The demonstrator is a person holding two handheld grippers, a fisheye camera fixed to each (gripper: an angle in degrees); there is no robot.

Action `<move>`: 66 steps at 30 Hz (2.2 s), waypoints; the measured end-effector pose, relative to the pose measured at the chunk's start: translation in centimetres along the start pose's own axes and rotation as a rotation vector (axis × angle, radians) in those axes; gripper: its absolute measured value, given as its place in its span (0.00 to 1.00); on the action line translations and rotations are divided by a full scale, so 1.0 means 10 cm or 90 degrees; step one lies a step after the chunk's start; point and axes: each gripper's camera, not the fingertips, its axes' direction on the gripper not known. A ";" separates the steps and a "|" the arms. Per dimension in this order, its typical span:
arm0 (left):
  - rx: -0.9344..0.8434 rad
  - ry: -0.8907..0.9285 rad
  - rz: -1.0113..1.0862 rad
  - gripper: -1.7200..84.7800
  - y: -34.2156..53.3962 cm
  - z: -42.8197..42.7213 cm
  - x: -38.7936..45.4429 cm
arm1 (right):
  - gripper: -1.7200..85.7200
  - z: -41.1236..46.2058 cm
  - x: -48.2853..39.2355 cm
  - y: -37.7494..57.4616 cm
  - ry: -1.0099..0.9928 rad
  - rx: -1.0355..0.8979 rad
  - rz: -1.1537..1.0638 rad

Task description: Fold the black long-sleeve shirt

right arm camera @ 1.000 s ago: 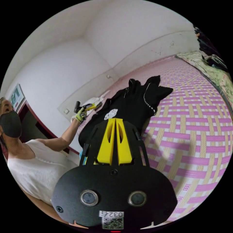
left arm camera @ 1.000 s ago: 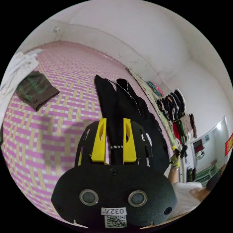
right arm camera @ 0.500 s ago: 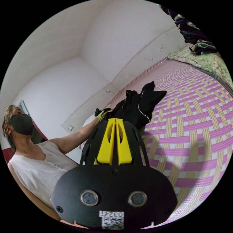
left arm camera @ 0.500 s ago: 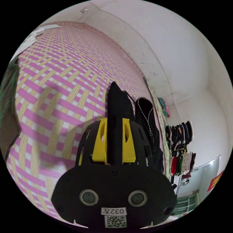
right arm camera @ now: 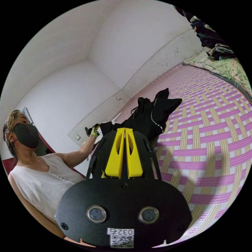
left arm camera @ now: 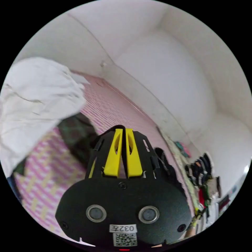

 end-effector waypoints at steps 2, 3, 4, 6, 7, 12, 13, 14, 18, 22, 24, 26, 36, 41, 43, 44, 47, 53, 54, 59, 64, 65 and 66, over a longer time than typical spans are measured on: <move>0.012 -0.034 -0.015 0.00 0.14 -0.35 -0.31 | 0.01 -0.02 -0.02 0.00 -0.002 -0.002 -0.001; -0.008 -0.069 -0.037 0.00 0.26 -0.47 -0.52 | 0.01 -0.03 -0.04 0.00 -0.003 -0.002 -0.002; -0.024 -0.095 -0.046 0.00 0.32 -0.49 -0.61 | 0.01 -0.04 -0.05 0.01 -0.003 -0.001 -0.002; -0.143 -0.163 -0.058 0.01 0.57 -0.36 -0.87 | 0.01 -0.06 -0.08 0.02 -0.010 0.002 -0.004; -0.173 -0.172 -0.054 0.01 0.62 -0.32 -0.90 | 0.01 -0.07 -0.09 0.03 -0.011 0.004 -0.005; -0.131 -0.286 -0.039 0.06 0.77 -0.81 -0.70 | 0.01 -0.13 -0.16 0.09 -0.014 0.024 -0.006; -0.105 -0.286 -0.029 0.05 0.78 -0.91 -0.62 | 0.01 -0.13 -0.17 0.10 -0.015 0.025 -0.006; -0.051 -0.262 0.008 0.04 0.81 -1.10 -0.40 | 0.01 -0.12 -0.19 0.11 -0.016 0.025 -0.006; -0.077 -0.045 0.248 0.01 1.03 -1.11 0.88 | 0.01 -0.05 -0.25 0.14 -0.018 0.011 -0.006; -0.257 0.115 0.508 0.01 1.66 -0.61 2.37 | 0.01 -0.05 -0.31 0.22 -0.033 0.032 -0.012; -0.384 0.203 0.642 0.01 2.24 -0.25 3.24 | 0.01 -0.04 -0.36 0.29 -0.040 0.048 -0.018; -0.465 0.191 0.749 0.01 2.73 0.04 3.79 | 0.01 -0.02 -0.39 0.33 -0.046 0.053 -0.023; -0.631 0.037 0.969 0.01 4.20 1.10 5.06 | 0.01 0.29 -0.53 0.54 -0.079 0.074 -0.030; -0.589 0.083 0.956 0.01 4.18 1.05 4.82 | 0.01 0.64 -0.58 0.34 -0.054 0.046 -0.061; -0.577 0.108 0.961 0.01 4.15 1.03 4.73 | 0.01 0.95 -0.65 0.00 0.038 -0.013 -0.095; -0.574 0.125 0.957 0.01 4.12 1.02 4.66 | 0.01 1.26 -0.70 -0.28 0.109 -0.075 -0.124; -0.592 0.162 0.912 0.01 3.99 1.08 4.51 | 0.01 2.10 -0.54 -0.94 0.213 -0.190 -0.153; -0.609 0.184 0.885 0.01 3.88 1.12 4.32 | 0.11 3.50 0.46 -1.92 0.249 -0.279 0.010; -0.607 0.184 0.884 0.01 3.87 1.11 4.29 | 0.14 3.74 0.59 -2.03 0.265 -0.295 0.038; -0.599 0.171 0.889 0.01 3.87 1.09 4.22 | 0.16 4.42 0.83 -2.17 0.371 -0.313 0.098; -0.600 0.176 0.878 0.01 3.81 1.10 4.11 | 0.04 4.82 0.70 -2.06 0.289 -0.352 0.071; -0.601 0.179 0.873 0.01 3.78 1.11 4.08 | 0.03 4.76 0.61 -2.04 0.295 -0.321 0.067; -0.603 0.183 0.869 0.01 3.76 1.12 4.05 | 0.02 4.61 0.48 -2.04 0.286 -0.273 0.058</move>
